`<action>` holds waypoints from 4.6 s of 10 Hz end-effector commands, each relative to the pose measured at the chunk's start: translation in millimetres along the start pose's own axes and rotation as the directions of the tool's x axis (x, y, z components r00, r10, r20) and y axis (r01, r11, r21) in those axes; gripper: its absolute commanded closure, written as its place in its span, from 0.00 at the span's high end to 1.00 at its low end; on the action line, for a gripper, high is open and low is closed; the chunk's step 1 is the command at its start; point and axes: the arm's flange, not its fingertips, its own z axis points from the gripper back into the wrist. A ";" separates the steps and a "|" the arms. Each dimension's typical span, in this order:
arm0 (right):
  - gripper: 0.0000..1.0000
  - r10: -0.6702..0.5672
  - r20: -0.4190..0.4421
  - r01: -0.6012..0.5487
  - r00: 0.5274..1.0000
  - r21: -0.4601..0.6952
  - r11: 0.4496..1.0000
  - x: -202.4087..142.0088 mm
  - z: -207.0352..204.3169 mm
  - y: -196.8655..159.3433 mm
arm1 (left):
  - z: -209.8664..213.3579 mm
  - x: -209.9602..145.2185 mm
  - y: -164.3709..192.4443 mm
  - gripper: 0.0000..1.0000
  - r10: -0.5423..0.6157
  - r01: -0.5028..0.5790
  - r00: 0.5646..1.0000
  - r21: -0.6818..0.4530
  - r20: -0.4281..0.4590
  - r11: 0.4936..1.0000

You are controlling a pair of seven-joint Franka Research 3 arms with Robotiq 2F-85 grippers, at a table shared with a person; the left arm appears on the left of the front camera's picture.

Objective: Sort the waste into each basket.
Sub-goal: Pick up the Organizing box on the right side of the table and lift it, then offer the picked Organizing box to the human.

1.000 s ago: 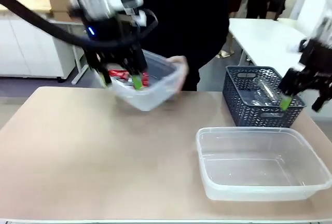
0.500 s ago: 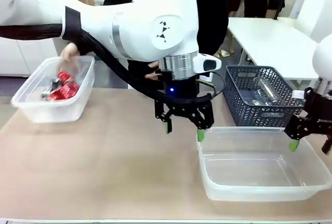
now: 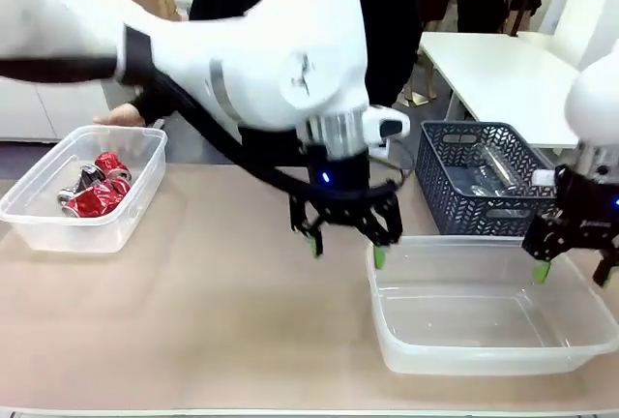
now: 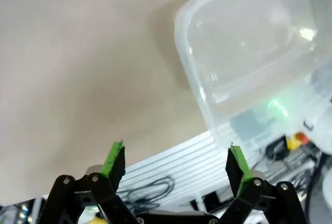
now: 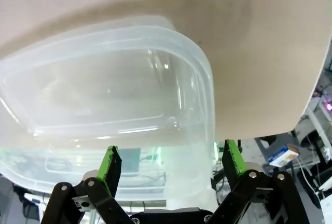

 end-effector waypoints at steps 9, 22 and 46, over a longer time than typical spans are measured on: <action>0.00 0.034 -0.091 -0.036 0.995 -0.024 0.999 3.9 -42.7 -13.4 | -61.0 25.3 -23.5 0.00 0.190 -0.195 0.980 0.098 0.063 0.976; 0.00 0.160 -0.068 -0.161 0.985 -0.013 0.987 -28.8 71.0 87.1 | 67.4 -43.5 64.9 0.00 0.318 -0.355 0.926 0.181 0.205 0.917; 0.00 0.224 -0.133 -0.212 0.965 0.102 0.972 14.6 92.0 204.9 | 119.8 -74.0 122.3 0.00 0.481 -0.521 0.824 0.063 0.299 0.851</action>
